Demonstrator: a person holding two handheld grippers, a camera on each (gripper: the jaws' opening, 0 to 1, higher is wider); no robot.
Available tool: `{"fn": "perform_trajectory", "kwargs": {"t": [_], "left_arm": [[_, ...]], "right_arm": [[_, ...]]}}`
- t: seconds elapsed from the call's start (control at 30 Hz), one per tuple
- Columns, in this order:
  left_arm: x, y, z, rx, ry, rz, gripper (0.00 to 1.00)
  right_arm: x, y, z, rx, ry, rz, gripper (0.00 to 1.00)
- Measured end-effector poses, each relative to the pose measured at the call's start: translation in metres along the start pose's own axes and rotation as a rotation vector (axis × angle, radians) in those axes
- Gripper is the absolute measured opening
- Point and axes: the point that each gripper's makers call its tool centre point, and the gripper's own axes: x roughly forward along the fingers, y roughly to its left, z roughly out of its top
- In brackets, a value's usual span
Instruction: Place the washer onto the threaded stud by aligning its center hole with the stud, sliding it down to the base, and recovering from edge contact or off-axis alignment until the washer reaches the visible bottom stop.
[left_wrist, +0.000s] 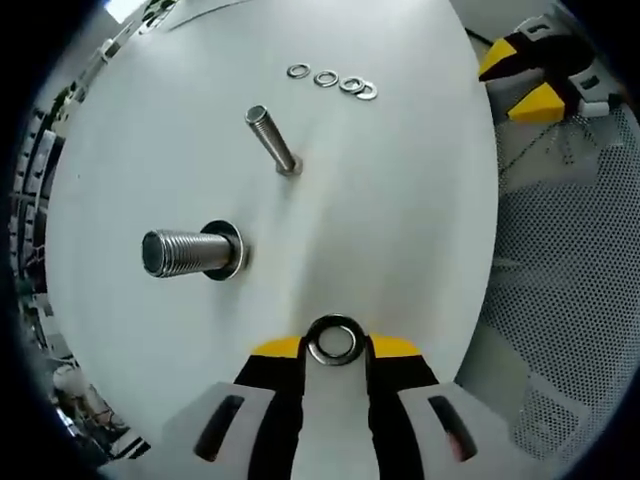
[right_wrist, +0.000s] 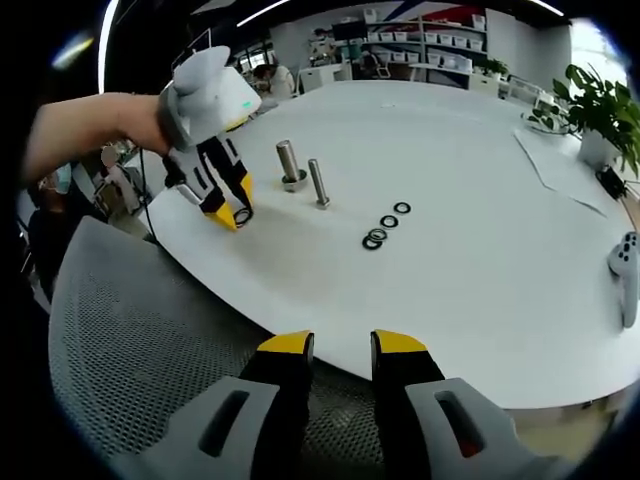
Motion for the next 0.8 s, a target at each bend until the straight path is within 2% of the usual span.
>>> {"fn": "perform_trajectory", "kwargs": {"t": [0.23, 0.3, 0.37, 0.4, 0.57, 0.63, 0.8], "left_arm": [[-0.001, 0.000, -0.002, -0.021, -0.022, 0.026, 0.20], [-0.002, 0.000, -0.002, -0.033, -0.044, 0.036, 0.19], [-0.002, 0.001, -0.003, -0.092, -0.072, 0.044, 0.19], [-0.003, 0.001, -0.004, -0.088, -0.088, 0.048, 0.19], [-0.004, 0.006, -0.007, -0.155, -0.139, 0.046, 0.19], [-0.009, 0.009, -0.008, -0.152, -0.149, 0.057, 0.19], [-0.018, 0.012, -0.005, -0.177, -0.166, 0.036, 0.19]], "right_arm": [[0.000, 0.001, 0.000, -0.002, -0.001, 0.004, 0.26], [0.000, 0.001, 0.001, -0.002, -0.003, 0.004, 0.26], [0.000, 0.001, 0.001, -0.001, -0.004, 0.004, 0.26], [0.000, 0.001, 0.001, -0.001, -0.005, 0.004, 0.26], [0.000, 0.001, 0.001, -0.003, -0.004, 0.005, 0.26], [0.000, 0.001, 0.001, -0.002, -0.005, 0.004, 0.26], [0.000, 0.001, 0.001, -0.003, -0.006, 0.003, 0.26]]}}
